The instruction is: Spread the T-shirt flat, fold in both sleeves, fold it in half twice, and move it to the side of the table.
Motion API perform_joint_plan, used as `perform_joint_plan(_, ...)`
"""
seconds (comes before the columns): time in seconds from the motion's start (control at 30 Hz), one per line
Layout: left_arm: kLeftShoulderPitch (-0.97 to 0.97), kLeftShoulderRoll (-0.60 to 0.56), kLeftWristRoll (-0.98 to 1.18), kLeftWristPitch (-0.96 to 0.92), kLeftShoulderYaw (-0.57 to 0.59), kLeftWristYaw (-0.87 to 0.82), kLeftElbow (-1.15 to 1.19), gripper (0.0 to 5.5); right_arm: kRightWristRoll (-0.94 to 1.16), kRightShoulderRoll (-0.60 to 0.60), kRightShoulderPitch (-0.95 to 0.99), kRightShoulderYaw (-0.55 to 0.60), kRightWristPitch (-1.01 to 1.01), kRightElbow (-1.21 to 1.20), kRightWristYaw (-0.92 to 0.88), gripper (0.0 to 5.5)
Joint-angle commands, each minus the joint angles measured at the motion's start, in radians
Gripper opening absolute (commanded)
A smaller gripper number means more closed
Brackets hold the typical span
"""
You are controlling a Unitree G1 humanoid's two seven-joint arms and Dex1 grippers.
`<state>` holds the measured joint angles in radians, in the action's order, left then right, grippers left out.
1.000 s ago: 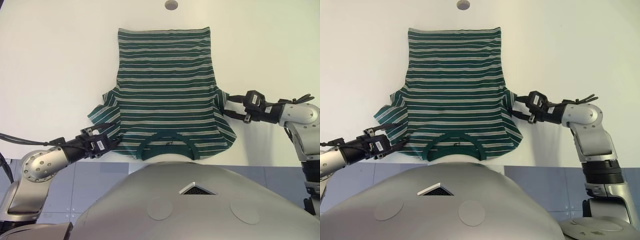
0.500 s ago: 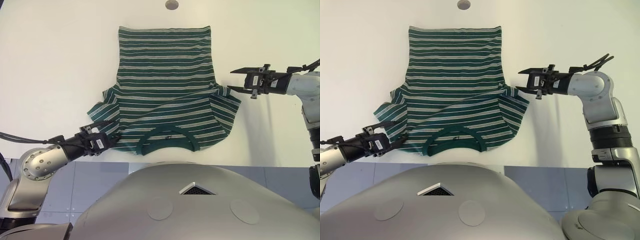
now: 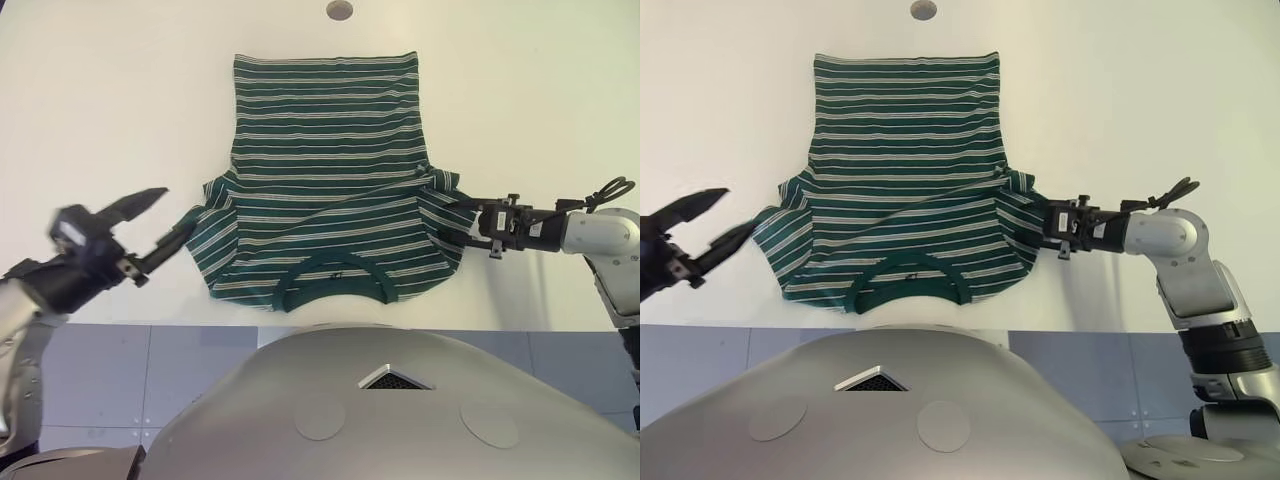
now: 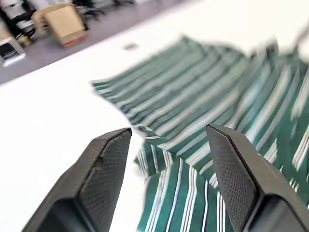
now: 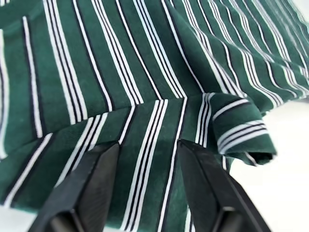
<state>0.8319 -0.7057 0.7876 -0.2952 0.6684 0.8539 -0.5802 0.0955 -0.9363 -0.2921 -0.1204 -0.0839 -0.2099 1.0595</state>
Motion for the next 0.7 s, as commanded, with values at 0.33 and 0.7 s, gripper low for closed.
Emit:
perform_joint_plan(0.33,0.012,0.22,-0.115,-0.25,-0.153,-0.266,0.108,2.84,0.25,0.026,0.145,0.136,0.245,0.007,0.031,2.24)
perform_joint_plan(0.7,-0.023,0.382,-0.155,-0.235,-0.279,-0.404,0.058,1.37,0.513,0.263,0.017,0.371,0.553,0.086,-0.228,2.24)
